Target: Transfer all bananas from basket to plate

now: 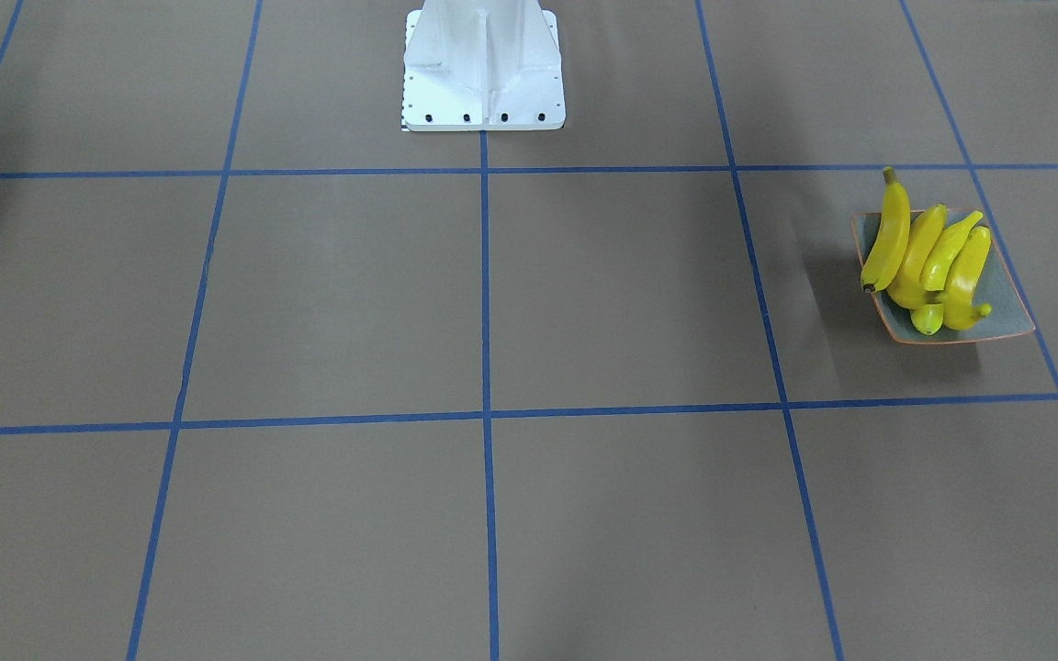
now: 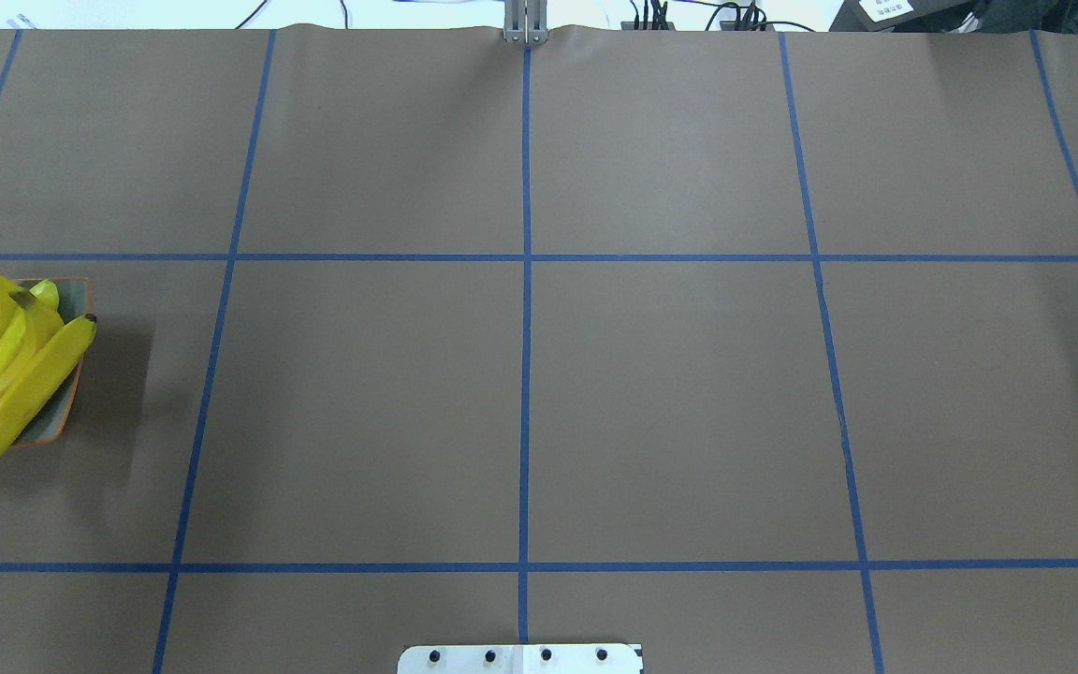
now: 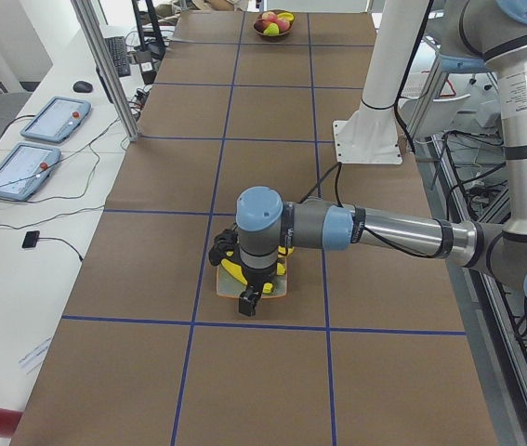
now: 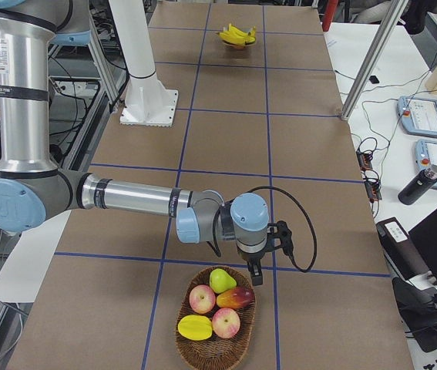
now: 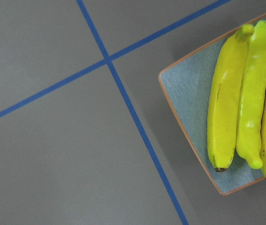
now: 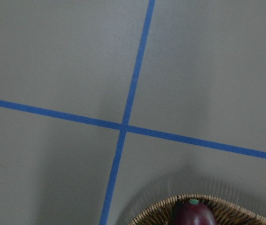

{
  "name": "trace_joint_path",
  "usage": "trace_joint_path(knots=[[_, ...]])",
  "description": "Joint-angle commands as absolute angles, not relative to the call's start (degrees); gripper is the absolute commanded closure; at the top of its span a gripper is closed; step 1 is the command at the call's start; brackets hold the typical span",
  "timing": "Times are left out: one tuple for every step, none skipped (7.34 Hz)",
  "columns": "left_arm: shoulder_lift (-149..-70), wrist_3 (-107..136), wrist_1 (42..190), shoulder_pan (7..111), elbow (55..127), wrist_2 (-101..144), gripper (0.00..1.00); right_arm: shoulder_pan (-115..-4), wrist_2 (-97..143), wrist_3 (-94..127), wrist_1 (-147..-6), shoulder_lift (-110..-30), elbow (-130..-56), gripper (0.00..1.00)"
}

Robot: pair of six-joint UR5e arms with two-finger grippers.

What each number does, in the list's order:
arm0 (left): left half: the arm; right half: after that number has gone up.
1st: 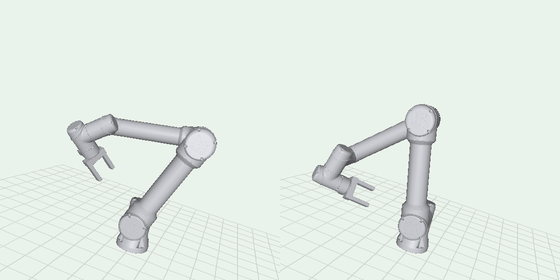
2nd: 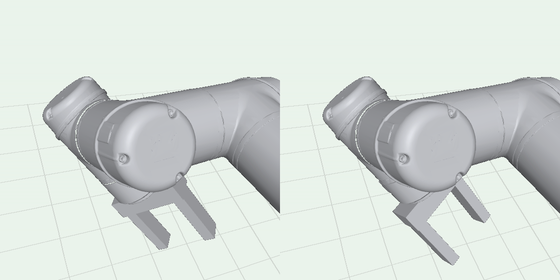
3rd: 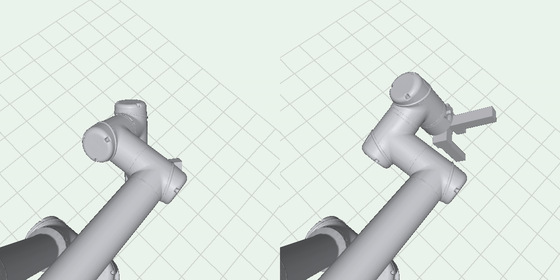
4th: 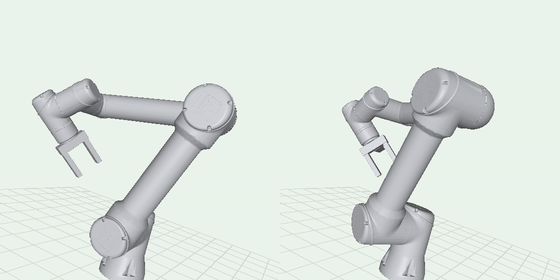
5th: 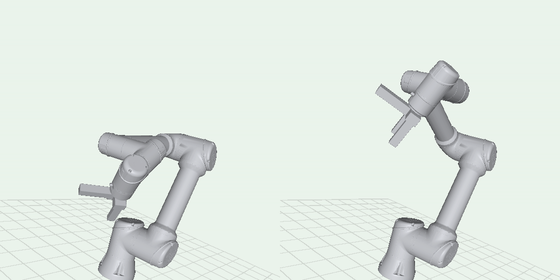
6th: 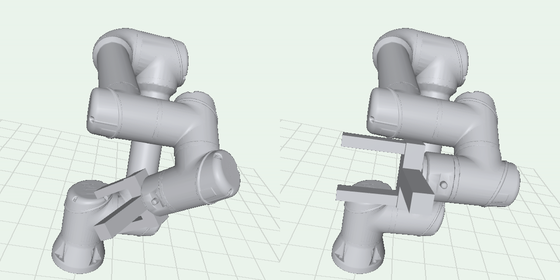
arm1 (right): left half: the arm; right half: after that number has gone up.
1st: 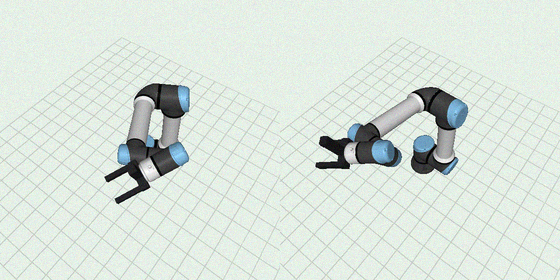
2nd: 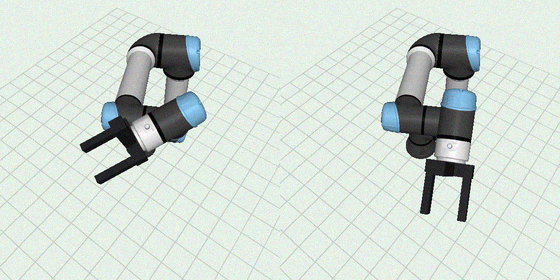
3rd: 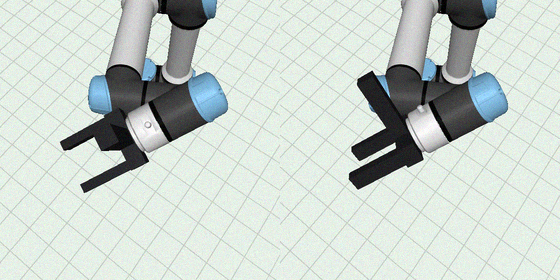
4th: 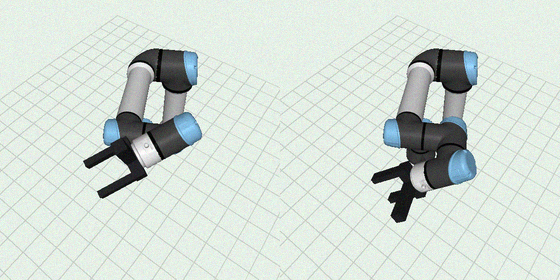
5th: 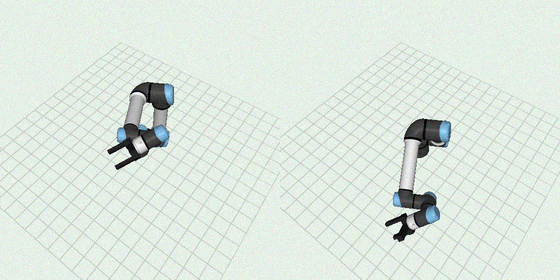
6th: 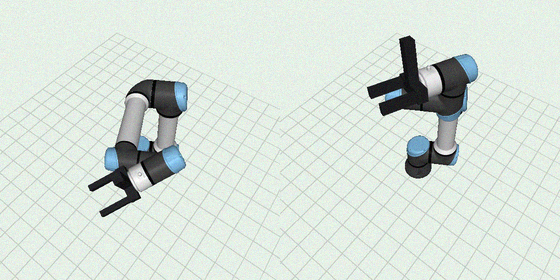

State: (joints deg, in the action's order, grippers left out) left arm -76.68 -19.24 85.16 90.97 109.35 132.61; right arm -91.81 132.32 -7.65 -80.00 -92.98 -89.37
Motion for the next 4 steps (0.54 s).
trace_joint_path(knots=[[-75.50,-16.81,86.13,94.13,107.14,138.51,0.00,-92.81,132.28,-9.76,-89.09,-94.99,-96.47,0.00],[-75.06,-15.48,86.05,94.22,108.62,138.52,0.00,-93.16,132.19,-9.76,-89.38,-95.44,-97.37,0.00],[-75.15,-15.73,86.39,94.13,106.81,138.69,0.00,-94.12,132.27,-9.67,-90.08,-95.01,-97.90,0.00],[-74.97,-15.82,86.22,94.30,108.01,138.69,0.00,-94.13,131.75,-9.32,-93.22,-94.75,-100.09,0.00]])
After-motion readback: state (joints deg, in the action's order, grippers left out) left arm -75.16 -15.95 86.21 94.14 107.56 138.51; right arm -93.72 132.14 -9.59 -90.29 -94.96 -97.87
